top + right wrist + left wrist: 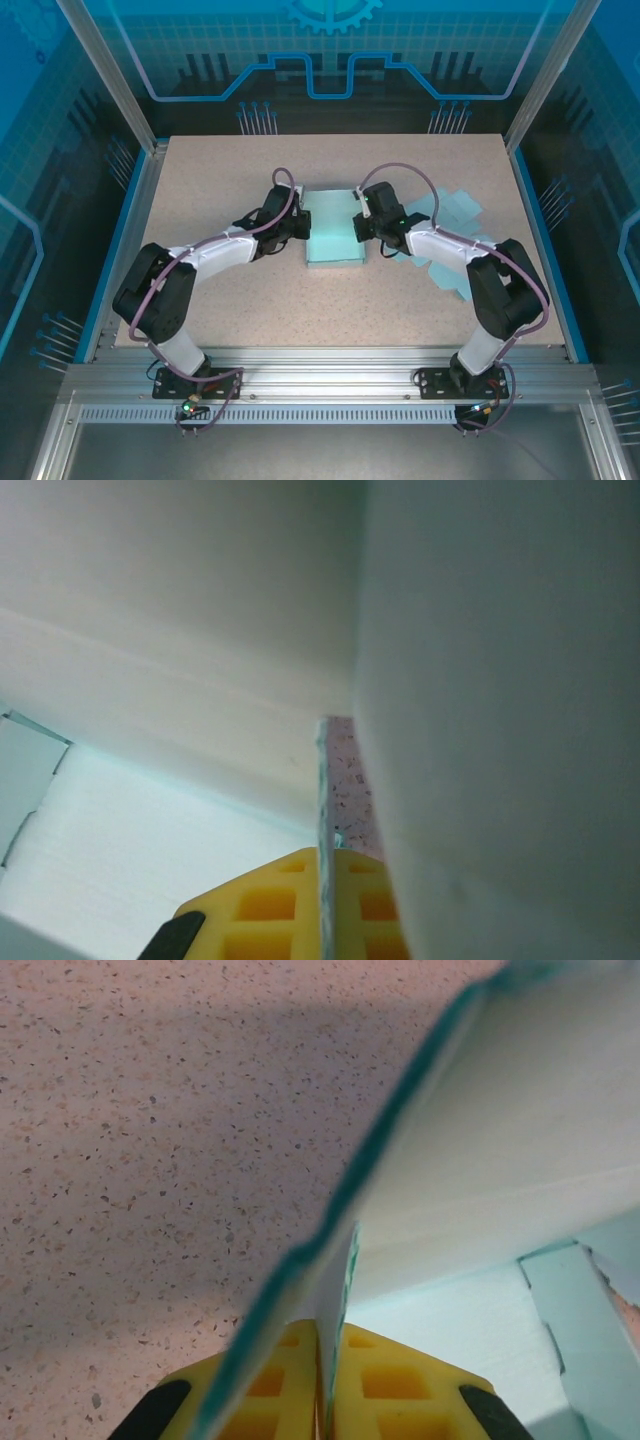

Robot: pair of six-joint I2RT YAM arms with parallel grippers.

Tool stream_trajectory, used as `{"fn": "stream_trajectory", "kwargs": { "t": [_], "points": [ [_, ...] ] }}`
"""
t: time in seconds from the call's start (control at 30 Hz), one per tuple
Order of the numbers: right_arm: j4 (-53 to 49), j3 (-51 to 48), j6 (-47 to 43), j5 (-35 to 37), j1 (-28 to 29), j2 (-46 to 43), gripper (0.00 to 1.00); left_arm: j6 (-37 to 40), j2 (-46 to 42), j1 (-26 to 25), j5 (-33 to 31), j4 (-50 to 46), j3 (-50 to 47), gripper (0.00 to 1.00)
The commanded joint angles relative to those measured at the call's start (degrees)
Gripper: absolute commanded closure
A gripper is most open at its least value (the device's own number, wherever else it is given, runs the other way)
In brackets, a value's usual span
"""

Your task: Fold the paper box

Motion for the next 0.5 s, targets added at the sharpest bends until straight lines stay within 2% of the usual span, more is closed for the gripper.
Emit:
{"fn": "stream_trajectory", "kwargs": {
  "t": [0.0,0.13,0.47],
  "points": [
    [6.8,-1.3,2.1,1.4,3.4,0.4,1.0,-6.3,-0.3,-2.1,4.5,7.0,-1.6,0.88],
    [9.3,-3.7,3.7,2.3,3.9,0.0,1.0,-8.9,-0.7,-3.1,5.7,8.3,-3.4,0.88],
    [12.0,-9.3,6.1,3.7,6.5,-2.2,1.0,-9.8,-3.5,-4.2,4.5,9.2,-9.5,0.87]
  ]
}}
